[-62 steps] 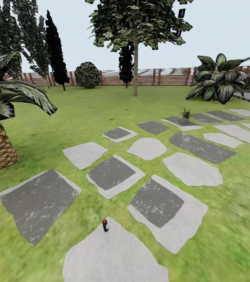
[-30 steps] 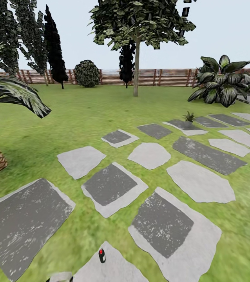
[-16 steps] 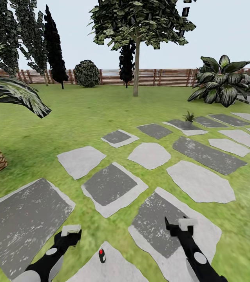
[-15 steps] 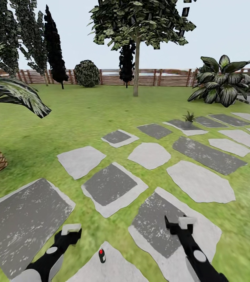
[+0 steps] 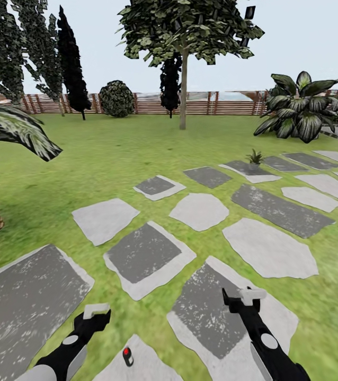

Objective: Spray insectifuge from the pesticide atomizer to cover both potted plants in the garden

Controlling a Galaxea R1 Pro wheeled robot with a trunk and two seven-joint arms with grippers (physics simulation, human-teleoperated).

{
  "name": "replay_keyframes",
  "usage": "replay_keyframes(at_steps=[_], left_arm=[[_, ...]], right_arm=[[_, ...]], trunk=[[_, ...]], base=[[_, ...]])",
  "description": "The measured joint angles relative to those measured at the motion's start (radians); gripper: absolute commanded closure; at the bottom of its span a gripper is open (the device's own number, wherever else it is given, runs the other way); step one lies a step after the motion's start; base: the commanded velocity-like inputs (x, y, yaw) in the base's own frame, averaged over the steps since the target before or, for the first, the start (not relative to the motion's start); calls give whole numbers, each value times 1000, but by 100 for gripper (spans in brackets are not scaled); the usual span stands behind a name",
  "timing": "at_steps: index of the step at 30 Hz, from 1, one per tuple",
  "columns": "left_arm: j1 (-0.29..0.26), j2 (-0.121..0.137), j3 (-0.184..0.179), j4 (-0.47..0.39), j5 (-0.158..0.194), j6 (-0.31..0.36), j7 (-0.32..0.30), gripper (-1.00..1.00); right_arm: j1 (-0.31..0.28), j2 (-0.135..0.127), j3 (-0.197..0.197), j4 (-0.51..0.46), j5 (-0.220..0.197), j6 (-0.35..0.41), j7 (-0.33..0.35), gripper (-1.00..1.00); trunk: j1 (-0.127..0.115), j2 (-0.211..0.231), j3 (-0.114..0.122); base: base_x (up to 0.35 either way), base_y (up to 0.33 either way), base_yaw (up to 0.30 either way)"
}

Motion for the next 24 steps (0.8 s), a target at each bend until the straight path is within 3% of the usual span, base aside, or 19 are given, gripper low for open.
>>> replay_keyframes(at_steps=[11, 13, 17, 24], left_arm=[[0, 1, 4, 1, 3, -27, 1, -100], [0, 3, 5, 1, 3, -28, 2, -100], [0, 3, 5, 0, 3, -29, 2, -100], [22, 4, 6, 2, 5, -114, 2, -100]], right_arm=[[0, 2, 3, 6, 2, -1, 0, -100], [1, 2, 4, 8, 26, -2, 0, -100], [1, 2, 4, 9, 36, -2, 1, -100], [1, 2, 4, 32, 38, -3, 2, -100]], trunk=[[0, 0, 0], [1, 0, 0], [0, 0, 0], [0, 0, 0]], base=[[-82, -264, 0], [-217, -173, 0], [-69, -55, 0], [-6, -5, 0]])
